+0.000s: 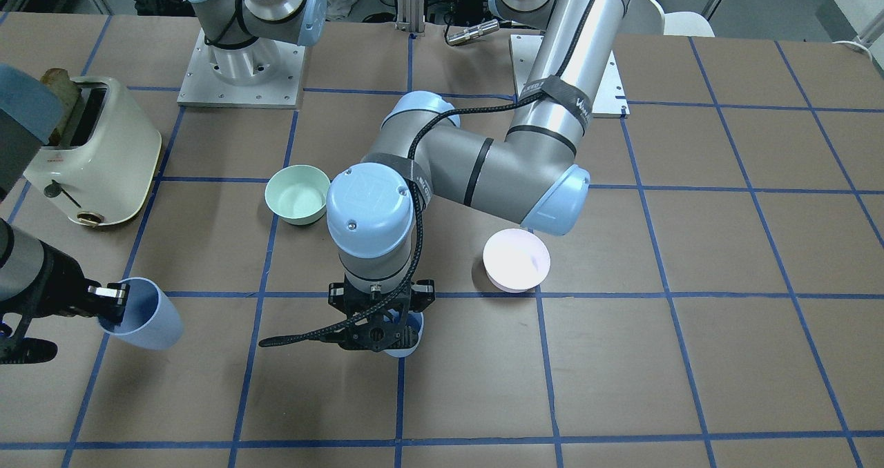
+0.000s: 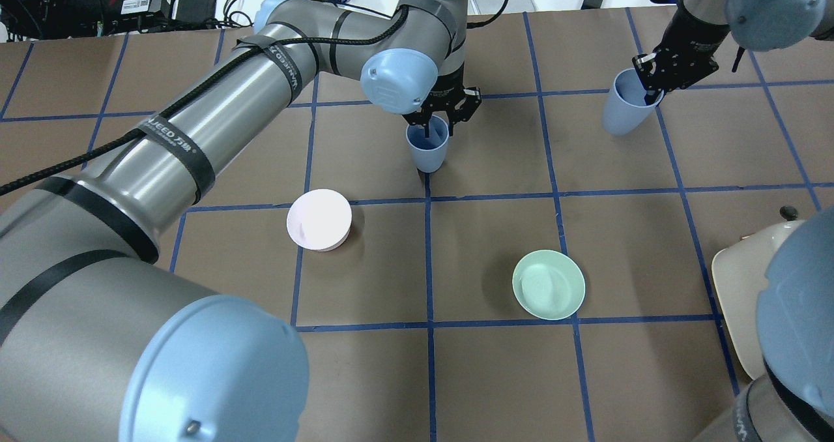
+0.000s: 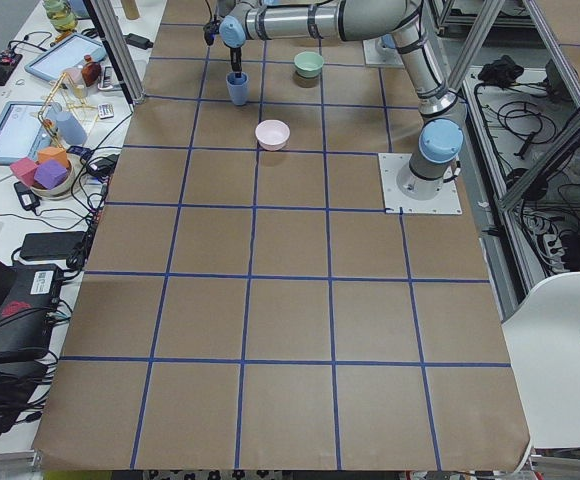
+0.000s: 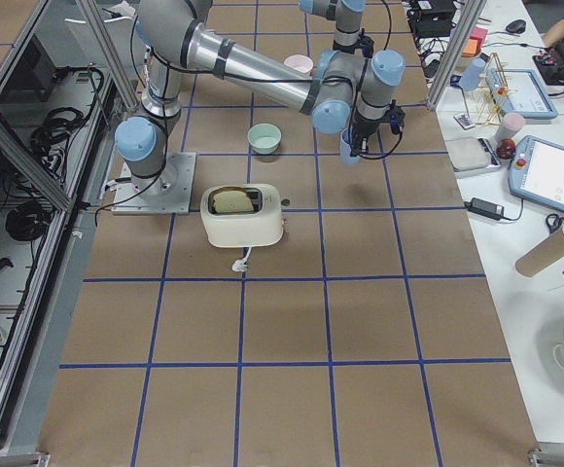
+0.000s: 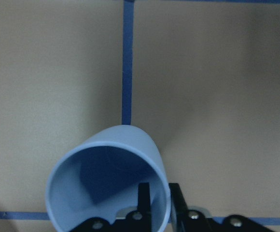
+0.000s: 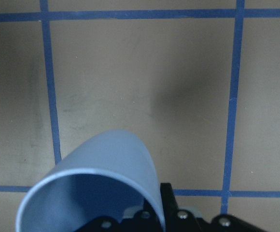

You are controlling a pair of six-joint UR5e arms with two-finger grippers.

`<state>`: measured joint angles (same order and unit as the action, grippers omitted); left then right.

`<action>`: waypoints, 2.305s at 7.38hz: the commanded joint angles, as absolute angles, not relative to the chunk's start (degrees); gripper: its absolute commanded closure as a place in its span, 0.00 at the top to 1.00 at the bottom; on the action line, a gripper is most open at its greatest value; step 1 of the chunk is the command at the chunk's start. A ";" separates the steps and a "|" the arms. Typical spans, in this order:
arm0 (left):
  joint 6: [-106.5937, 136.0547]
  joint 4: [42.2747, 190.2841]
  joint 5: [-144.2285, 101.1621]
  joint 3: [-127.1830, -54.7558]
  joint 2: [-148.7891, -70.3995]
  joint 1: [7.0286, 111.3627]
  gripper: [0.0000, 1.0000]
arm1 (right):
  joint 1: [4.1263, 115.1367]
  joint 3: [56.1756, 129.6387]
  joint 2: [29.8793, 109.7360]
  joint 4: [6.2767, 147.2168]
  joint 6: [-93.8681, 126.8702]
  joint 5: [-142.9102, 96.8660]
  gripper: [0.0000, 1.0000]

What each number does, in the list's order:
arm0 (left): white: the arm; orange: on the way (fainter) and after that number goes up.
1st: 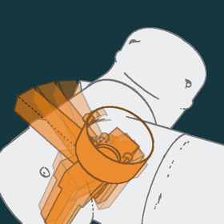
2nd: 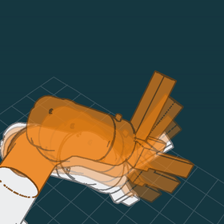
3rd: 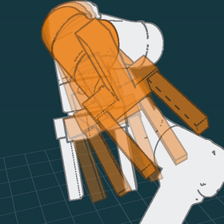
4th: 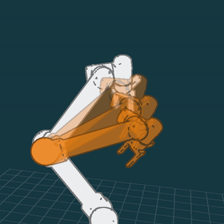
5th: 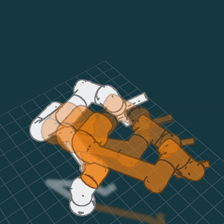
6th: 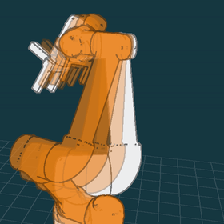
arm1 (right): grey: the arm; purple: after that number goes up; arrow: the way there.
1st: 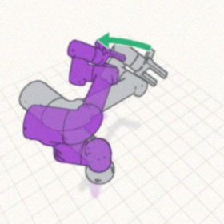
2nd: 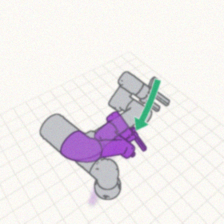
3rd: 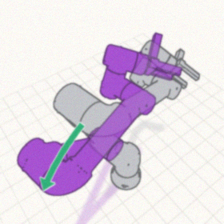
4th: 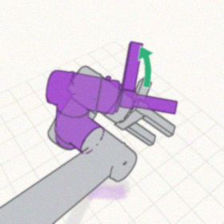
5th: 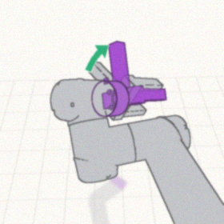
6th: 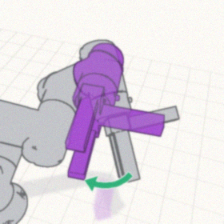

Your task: Stack blue cups with both arms

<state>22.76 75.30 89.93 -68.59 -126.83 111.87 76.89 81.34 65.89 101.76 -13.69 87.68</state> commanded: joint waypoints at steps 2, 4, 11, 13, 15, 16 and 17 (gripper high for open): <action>12.76 80.85 88.95 -73.81 -115.71 106.98 1.00 | 84.95 77.88 66.27 99.05 -3.75 86.84 0.00; 8.97 82.70 86.13 -79.86 -105.17 106.00 1.00 | 92.08 78.05 66.27 98.97 5.93 85.09 0.00; 8.35 88.86 88.33 -84.39 -93.77 95.37 1.00 | 103.97 75.23 62.41 104.31 27.06 84.11 0.00; 8.00 89.47 88.77 -83.93 -93.52 95.10 1.00 | 104.85 75.15 61.26 104.76 30.14 84.11 0.00; 7.91 89.82 88.86 -84.63 -92.64 95.01 1.00 | 104.85 75.50 60.56 104.85 29.53 84.03 0.00; 7.91 89.82 88.94 -84.81 -92.55 95.10 1.00 | 104.85 75.50 59.86 104.77 29.18 84.02 0.00; 7.91 89.82 88.95 -84.73 -92.64 95.10 1.00 | 104.85 75.24 58.46 104.94 28.74 84.02 0.29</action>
